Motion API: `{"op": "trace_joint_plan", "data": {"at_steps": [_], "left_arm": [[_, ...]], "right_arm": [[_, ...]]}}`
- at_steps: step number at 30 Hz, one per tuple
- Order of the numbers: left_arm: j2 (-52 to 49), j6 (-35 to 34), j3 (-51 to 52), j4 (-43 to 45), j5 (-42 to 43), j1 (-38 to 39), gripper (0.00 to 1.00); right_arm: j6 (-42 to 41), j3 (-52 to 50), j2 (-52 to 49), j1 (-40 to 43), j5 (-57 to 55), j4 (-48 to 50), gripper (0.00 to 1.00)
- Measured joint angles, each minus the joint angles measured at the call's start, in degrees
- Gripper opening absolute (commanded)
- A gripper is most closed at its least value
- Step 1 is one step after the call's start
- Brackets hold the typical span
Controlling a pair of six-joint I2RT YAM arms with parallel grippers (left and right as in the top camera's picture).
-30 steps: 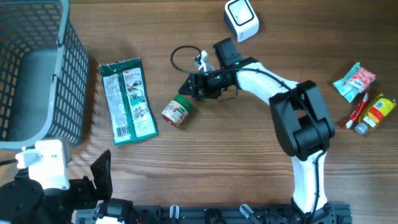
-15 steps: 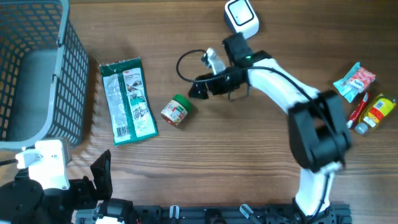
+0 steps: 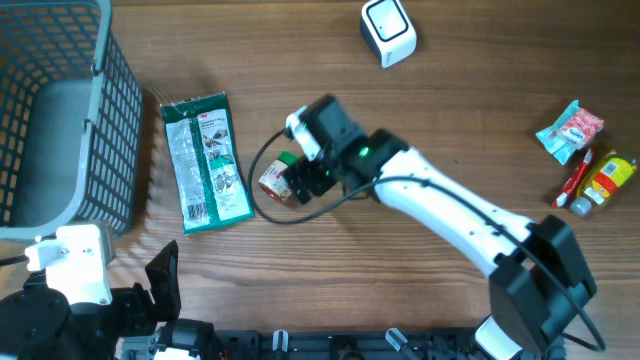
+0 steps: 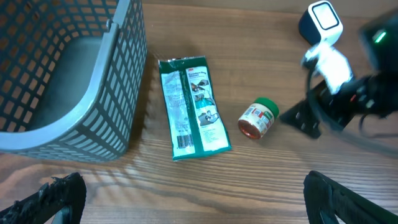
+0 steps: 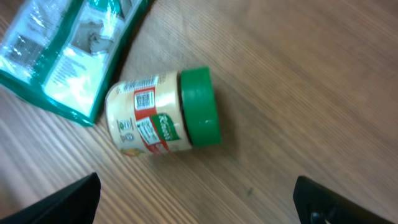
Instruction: Scan the item barcode
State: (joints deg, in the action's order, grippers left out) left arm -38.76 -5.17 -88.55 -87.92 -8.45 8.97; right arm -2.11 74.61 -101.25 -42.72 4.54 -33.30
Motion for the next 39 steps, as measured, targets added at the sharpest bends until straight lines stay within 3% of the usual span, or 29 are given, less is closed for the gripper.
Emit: {"op": "trace_joint_plan", "data": {"at_steps": [5,7,34,39], "left_arm": [[0.0,0.0,0.0,0.0,0.0,0.0,1.00],[0.0,0.0,0.0,0.0,0.0,0.0,1.00],[0.0,0.0,0.0,0.0,0.0,0.0,1.00],[0.0,0.0,0.0,0.0,0.0,0.0,1.00]], "right_arm": [[-0.1,-8.8,0.0,-2.3,-2.0,17.9,1.00],[0.0,-10.7,0.0,-2.9,-2.0,20.8,1.00],[4.0,-12.7,-9.0,-3.4,4.4,28.2,0.99],[4.2,-12.7,-9.1,-3.4,4.4,29.2,0.82]]}}
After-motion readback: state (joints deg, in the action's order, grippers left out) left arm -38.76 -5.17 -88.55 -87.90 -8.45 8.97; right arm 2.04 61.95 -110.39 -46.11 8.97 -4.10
